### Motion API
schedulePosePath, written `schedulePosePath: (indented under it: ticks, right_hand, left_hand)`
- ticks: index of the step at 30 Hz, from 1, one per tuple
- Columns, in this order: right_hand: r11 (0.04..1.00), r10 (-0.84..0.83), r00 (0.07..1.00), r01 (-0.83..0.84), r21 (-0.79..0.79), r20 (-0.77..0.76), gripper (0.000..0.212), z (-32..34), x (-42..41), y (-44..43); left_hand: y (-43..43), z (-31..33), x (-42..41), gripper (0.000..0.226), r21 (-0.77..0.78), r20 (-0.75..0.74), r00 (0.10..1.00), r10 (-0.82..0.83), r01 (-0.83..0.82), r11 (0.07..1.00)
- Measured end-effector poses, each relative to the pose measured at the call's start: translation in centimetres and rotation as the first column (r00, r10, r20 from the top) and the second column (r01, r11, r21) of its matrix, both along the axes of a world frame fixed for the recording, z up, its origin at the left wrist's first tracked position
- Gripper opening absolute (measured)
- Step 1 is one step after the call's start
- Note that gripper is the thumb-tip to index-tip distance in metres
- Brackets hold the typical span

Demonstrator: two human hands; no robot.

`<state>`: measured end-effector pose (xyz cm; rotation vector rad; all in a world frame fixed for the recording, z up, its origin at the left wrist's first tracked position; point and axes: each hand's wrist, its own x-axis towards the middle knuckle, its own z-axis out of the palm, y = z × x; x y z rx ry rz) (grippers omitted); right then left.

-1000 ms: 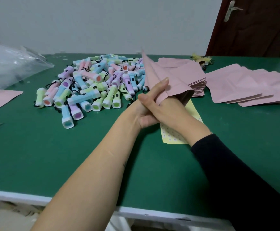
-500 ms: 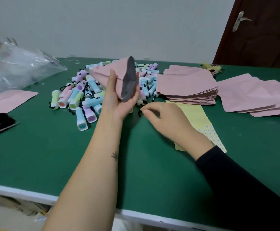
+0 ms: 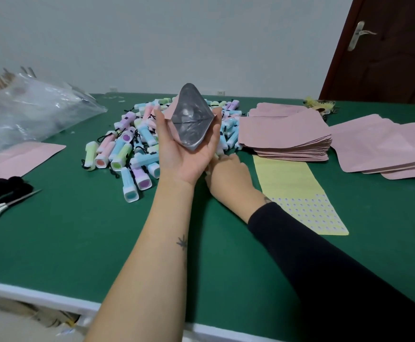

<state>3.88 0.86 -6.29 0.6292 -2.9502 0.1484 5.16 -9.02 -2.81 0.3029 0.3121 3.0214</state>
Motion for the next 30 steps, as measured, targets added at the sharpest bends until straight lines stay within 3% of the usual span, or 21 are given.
schedulePosePath:
  ticks: [3, 6, 9, 11, 13, 15, 18, 22, 26, 30]
  right_hand:
    - [0.995, 0.028, 0.994, -0.038, -0.095, -0.102, 0.036, -0.2, 0.4, 2.7]
    - [0.924, 0.022, 0.993, -0.065, -0.377, -0.117, 0.026, 0.7, 0.4, 5.9]
    - [0.748, -0.051, 0.993, -0.033, -0.663, -0.106, 0.024, 2.4, 0.3, 8.8]
    - [0.578, -0.143, 0.975, -0.055, -0.814, -0.168, 0.028, 3.7, 0.7, 10.0]
    - [0.373, -0.247, 0.932, -0.16, -0.914, -0.264, 0.028, 5.0, 1.6, 10.6]
    - [0.256, -0.336, 0.84, -0.355, -0.899, -0.427, 0.022, 6.1, 2.6, 10.9]
    - [0.27, -0.37, 0.679, -0.574, -0.773, -0.633, 0.02, 6.6, 3.5, 10.7]
    - [0.363, -0.236, 0.597, -0.678, -0.64, -0.767, 0.017, 6.1, 3.6, 10.5]
    - [0.472, -0.129, 0.678, -0.6, -0.646, -0.724, 0.013, 5.1, 3.2, 10.5]
    - [0.642, -0.096, 0.757, -0.449, -0.622, -0.646, 0.009, 4.2, 2.7, 10.7]
  left_hand:
    - [0.7, 0.2, 0.2, 0.092, -0.007, -0.023, 0.999, -0.041, 0.041, 0.999]
    - [1.4, 0.3, 0.3, 0.092, -0.026, 0.005, 0.998, -0.058, 0.058, 0.998]
    - [2.2, 0.2, 0.4, 0.093, -0.06, 0.02, 0.998, -0.067, 0.068, 0.996]
    - [3.2, 0.2, 0.4, 0.093, -0.096, 0.03, 0.996, -0.085, 0.088, 0.991]
    - [4.4, 0.2, 0.4, 0.095, -0.139, 0.034, 0.993, -0.109, 0.113, 0.984]
    - [5.8, 0.3, 0.3, 0.097, -0.142, 0.043, 0.992, -0.118, 0.123, 0.982]
    - [7.4, 0.6, 0.4, 0.097, -0.093, 0.063, 0.989, -0.131, 0.136, 0.986]
    - [9.8, 0.7, 0.6, 0.094, -0.063, -0.029, 0.965, -0.259, 0.257, 0.964]
    - [11.1, 0.4, 0.7, 0.087, -0.006, -0.094, 0.951, -0.295, 0.296, 0.955]
    - [10.8, 0.3, 1.0, 0.075, -0.058, -0.003, 0.985, -0.172, 0.172, 0.983]
